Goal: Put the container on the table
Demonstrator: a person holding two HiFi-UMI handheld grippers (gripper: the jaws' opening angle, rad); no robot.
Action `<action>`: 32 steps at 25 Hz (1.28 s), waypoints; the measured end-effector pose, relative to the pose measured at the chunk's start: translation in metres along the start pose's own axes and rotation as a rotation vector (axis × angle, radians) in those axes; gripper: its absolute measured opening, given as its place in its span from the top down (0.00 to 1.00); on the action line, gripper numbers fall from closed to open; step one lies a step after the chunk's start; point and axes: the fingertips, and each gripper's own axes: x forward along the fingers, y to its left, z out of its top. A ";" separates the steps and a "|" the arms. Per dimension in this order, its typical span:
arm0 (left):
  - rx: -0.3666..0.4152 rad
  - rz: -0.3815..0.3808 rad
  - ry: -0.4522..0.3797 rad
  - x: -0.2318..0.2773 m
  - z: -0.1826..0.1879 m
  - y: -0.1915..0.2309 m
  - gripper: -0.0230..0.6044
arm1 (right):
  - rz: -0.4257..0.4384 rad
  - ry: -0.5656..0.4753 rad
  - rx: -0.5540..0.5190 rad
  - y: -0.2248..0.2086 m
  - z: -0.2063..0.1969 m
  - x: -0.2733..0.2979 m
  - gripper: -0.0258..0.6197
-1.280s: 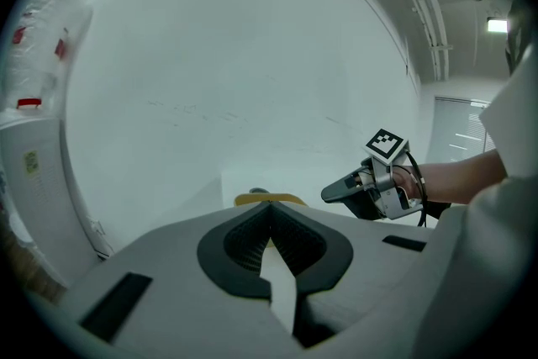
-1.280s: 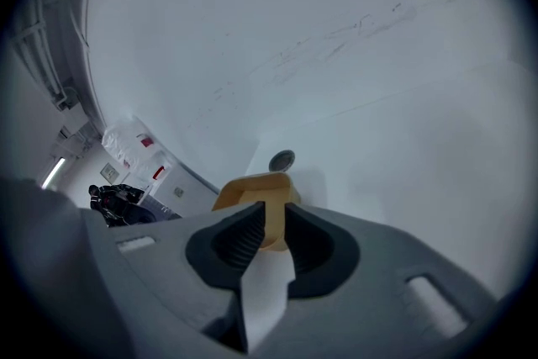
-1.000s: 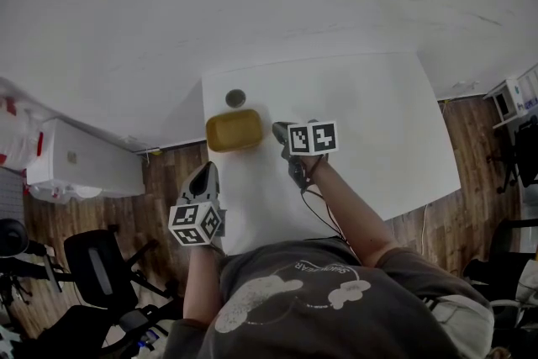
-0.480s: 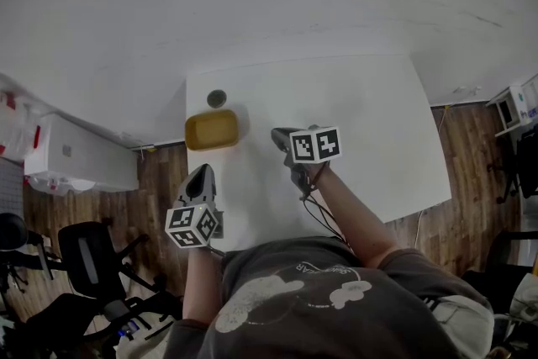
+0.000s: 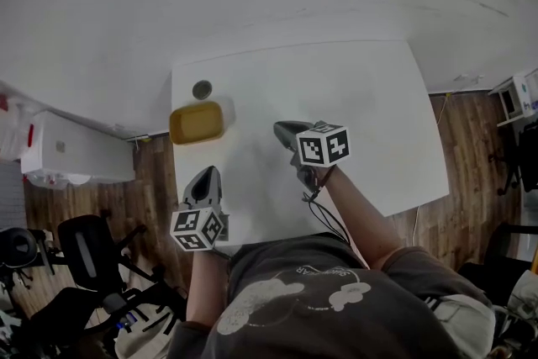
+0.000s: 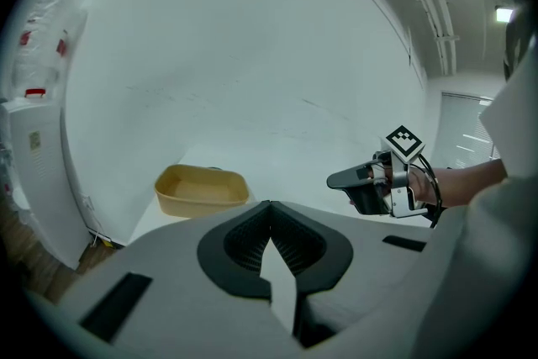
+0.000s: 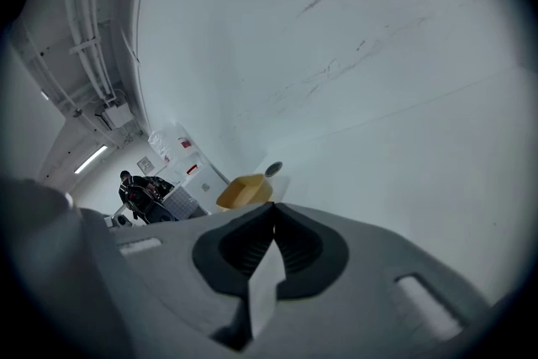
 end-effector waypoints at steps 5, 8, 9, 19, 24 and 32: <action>0.006 -0.017 0.005 0.004 -0.004 -0.004 0.96 | -0.022 0.019 -0.032 -0.008 -0.011 -0.006 0.96; -0.002 -0.023 0.002 -0.001 -0.009 -0.005 0.96 | -0.036 0.027 -0.040 -0.010 -0.023 -0.013 0.96; -0.005 -0.024 0.000 -0.004 -0.012 -0.006 0.96 | -0.040 0.030 -0.036 -0.009 -0.028 -0.016 0.96; -0.013 -0.052 -0.034 -0.063 -0.029 -0.035 0.96 | -0.070 0.008 -0.054 0.025 -0.061 -0.064 0.96; 0.005 -0.067 -0.055 -0.091 -0.031 -0.050 0.96 | -0.097 -0.019 -0.077 0.044 -0.074 -0.089 0.96; 0.032 -0.096 -0.078 -0.128 -0.039 -0.081 0.96 | -0.136 -0.035 -0.081 0.064 -0.100 -0.130 0.96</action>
